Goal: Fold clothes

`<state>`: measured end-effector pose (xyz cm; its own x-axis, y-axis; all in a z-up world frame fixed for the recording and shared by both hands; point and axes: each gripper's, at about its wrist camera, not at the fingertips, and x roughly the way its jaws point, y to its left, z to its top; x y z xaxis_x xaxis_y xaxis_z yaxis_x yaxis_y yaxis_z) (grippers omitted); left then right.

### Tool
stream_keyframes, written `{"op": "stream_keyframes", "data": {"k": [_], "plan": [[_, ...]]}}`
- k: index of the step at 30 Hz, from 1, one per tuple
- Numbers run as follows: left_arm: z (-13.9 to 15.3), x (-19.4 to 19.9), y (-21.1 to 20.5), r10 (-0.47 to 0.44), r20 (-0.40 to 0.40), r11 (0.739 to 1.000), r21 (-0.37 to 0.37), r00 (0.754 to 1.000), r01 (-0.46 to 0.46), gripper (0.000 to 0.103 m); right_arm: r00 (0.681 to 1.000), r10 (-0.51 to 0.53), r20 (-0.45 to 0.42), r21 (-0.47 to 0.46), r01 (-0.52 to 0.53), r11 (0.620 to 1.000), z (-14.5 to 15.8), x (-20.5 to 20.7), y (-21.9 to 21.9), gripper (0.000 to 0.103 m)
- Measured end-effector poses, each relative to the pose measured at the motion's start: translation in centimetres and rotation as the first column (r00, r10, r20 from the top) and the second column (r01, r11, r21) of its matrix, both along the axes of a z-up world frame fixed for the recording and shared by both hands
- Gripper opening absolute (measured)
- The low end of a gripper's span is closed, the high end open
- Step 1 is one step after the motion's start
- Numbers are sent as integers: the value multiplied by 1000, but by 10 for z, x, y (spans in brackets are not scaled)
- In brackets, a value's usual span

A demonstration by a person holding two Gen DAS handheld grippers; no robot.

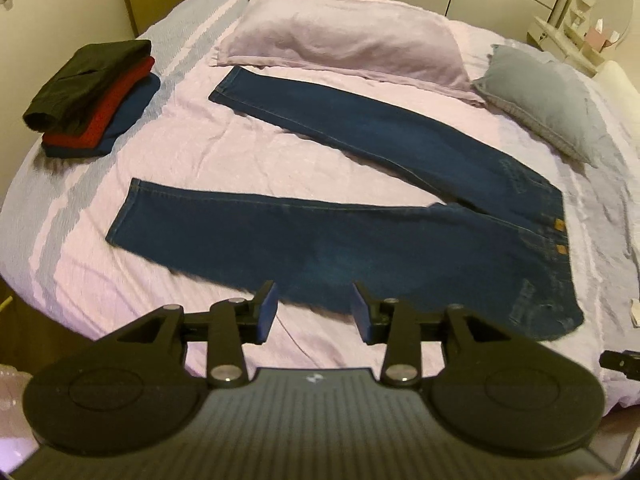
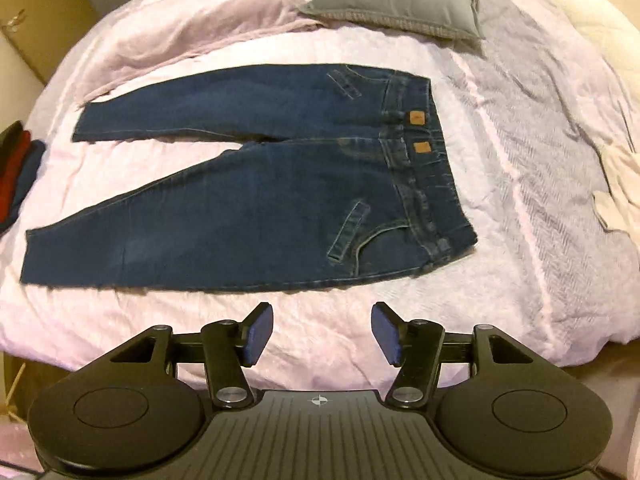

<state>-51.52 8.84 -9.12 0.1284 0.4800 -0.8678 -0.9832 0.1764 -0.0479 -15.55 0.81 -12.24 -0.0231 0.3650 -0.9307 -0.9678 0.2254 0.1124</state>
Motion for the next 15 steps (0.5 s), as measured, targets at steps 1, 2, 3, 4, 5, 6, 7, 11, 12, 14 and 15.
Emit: {"op": "stream_keyframes", "data": {"k": [1,2,3,4,5,6,7,11,12,14,15], "plan": [[2,1,-9,8,2,1000,4,1000,-8,37,1000,15,1,5,-15,1000,3,2,-5,58],[5,3,-17,16,4,1000,7,1000,-16,38,999,34,2,9,-34,999,6,3,-9,58],[7,4,-26,24,5,1000,11,1000,-25,38,999,51,2,15,-51,999,8,3,-13,59],[9,6,-34,34,2,999,14,999,-34,39,998,69,3,20,-69,997,10,3,-17,59],[11,8,-41,43,0,999,18,999,-43,39,996,86,3,25,-86,996,12,2,-21,59],[14,9,-47,50,-3,999,22,999,-49,39,995,96,1,28,-96,995,12,2,-25,59],[16,10,-54,56,-6,998,27,998,-56,39,995,103,-2,30,-103,994,13,3,-28,59],[25,14,-73,66,-8,997,44,998,-66,42,991,132,-15,39,-132,991,14,3,-42,60],[26,15,-78,66,-10,997,48,998,-66,42,990,140,-18,41,-139,989,14,3,-46,60],[28,16,-84,67,-13,997,51,998,-66,42,988,154,-25,45,-153,987,15,3,-53,60],[30,17,-87,67,-15,996,51,998,-66,42,986,162,-28,47,-160,986,16,3,-57,61]]}}
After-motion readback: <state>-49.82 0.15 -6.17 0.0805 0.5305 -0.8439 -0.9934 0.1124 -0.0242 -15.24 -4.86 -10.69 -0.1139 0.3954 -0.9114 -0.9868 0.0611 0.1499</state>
